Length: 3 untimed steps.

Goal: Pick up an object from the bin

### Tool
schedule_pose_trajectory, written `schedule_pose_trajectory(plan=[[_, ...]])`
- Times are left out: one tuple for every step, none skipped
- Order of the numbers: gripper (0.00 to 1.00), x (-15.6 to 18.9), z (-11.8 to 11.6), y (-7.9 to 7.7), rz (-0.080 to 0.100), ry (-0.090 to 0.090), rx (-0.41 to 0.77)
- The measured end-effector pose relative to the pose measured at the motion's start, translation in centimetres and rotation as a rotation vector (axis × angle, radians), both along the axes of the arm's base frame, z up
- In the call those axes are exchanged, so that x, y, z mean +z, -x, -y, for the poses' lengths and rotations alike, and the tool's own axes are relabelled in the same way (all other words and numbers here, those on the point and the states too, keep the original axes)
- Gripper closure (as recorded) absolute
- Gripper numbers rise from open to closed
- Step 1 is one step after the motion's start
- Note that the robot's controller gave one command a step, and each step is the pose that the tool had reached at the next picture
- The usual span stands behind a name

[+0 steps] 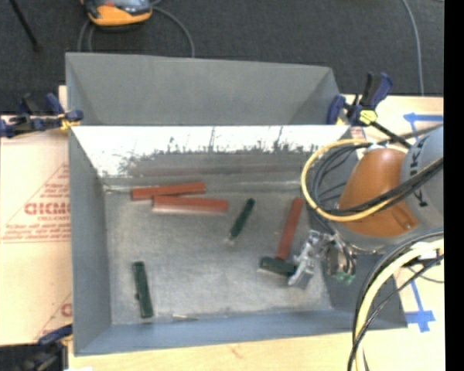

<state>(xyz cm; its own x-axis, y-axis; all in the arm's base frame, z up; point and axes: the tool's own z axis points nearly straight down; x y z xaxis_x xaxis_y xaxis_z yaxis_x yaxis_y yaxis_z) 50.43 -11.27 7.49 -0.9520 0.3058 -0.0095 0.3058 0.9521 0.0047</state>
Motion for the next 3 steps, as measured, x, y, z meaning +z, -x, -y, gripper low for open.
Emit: schedule_pose_trajectory(plan=[[1.0,0.3,0.0,0.1,-0.002,0.0,0.0],[1.0,1.4,0.0,0.2,-0.007,0.001,0.001],[1.0,2.7,0.1,0.3,-0.013,0.0,0.001]])
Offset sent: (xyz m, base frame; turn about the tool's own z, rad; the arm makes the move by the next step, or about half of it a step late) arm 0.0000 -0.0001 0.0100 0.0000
